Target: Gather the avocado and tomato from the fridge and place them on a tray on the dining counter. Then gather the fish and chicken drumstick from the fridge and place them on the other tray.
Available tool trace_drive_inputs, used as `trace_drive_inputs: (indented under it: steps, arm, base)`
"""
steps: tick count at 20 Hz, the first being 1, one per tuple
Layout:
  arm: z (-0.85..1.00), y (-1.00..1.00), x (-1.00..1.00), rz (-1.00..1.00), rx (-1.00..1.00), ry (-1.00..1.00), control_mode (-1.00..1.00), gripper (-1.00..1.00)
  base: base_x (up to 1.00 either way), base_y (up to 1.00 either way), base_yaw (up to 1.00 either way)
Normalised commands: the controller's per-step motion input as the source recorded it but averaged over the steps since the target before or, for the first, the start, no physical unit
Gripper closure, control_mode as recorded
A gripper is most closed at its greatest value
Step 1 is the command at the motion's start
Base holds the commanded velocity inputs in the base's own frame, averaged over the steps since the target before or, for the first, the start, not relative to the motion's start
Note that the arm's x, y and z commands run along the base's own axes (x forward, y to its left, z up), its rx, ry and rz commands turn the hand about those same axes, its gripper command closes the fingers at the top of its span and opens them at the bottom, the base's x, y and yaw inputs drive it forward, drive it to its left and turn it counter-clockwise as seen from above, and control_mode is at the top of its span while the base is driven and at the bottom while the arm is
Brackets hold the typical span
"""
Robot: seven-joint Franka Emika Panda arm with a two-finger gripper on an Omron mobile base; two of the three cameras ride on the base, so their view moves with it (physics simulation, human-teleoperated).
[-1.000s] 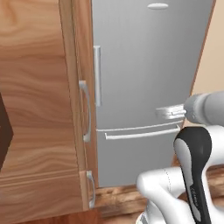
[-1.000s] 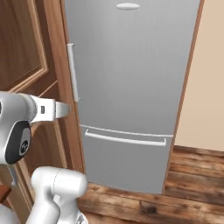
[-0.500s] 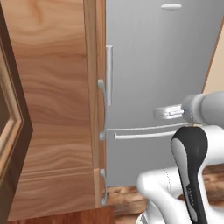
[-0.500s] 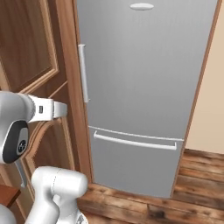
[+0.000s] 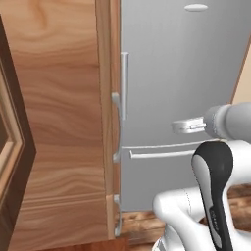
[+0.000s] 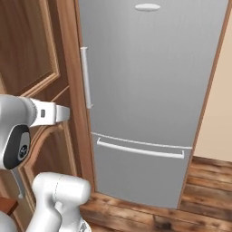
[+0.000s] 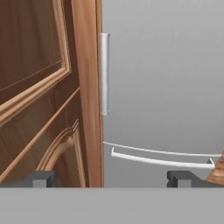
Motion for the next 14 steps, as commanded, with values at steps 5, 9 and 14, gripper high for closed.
trace_drive_inputs:
  steps: [5, 9, 14]
  arm:
    - [0.0, 0.0, 0.0, 0.0, 0.0, 0.0, 1.0, -1.0]
    - [0.0, 0.09, 0.21, 0.12, 0.0, 0.0, -1.0, -1.0]
    - [0.0, 0.29, 0.81, 0.01, 0.0, -0.01, -1.0, -1.0]
  base:
    - [0.0, 0.56, 0.18]
    - [0.0, 0.09, 0.07]
    - [0.0, 0.0, 0.0]
